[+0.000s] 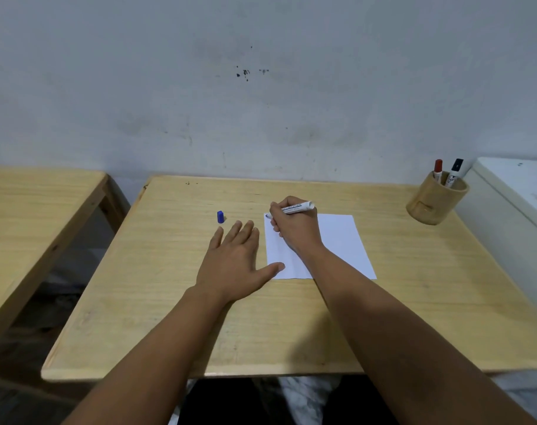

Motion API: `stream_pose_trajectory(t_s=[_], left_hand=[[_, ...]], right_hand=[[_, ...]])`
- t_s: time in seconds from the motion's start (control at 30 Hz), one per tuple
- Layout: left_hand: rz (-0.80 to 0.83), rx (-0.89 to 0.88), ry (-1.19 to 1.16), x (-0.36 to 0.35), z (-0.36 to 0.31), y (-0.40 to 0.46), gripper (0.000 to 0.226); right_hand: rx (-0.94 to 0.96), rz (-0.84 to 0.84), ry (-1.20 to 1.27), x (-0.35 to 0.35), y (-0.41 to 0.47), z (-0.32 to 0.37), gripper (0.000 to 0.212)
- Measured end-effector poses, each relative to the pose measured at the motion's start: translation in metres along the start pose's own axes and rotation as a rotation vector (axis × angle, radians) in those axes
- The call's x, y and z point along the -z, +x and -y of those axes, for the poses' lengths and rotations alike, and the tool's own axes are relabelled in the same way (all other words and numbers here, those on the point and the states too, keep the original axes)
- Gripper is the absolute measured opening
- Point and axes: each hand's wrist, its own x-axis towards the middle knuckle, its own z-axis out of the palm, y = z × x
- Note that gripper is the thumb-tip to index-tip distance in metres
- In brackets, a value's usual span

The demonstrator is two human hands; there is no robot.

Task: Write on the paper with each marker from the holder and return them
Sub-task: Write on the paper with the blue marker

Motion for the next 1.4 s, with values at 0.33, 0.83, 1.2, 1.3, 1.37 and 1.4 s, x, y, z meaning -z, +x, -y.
stream_pose_trajectory(t_s=[0.33, 0.83, 1.2, 1.3, 1.37, 1.4], left_hand=[[-0.013, -0.001, -0.015, 0.002, -0.001, -0.001, 0.098], [-0.208, 0.009, -0.126, 0.013, -0.005, -0.001, 0.075], [-0.268, 0.403, -0.281, 0.042, 0.03, 0.034, 0.027], [-0.307, 0.445, -0.443, 0.046, 0.027, 0.034, 0.017], [-0.331, 0.509, -0.767, 0.056, 0.02, 0.04, 0.013], [-0.331, 0.541, -0.947, 0.063, 0.015, 0.045, 0.013]], right_hand=[[0.035, 0.018, -0.08, -0.002, 0.002, -0.001, 0.023], [-0.076, -0.054, 0.479, 0.044, -0.003, 0.056, 0.037], [-0.067, -0.052, 0.379, 0.079, -0.026, 0.048, 0.014], [-0.045, 0.046, 0.242, 0.082, -0.03, 0.04, 0.014], [0.017, 0.09, 0.131, 0.081, -0.031, 0.036, 0.016], [0.043, 0.105, 0.096, 0.078, -0.029, 0.034, 0.017]])
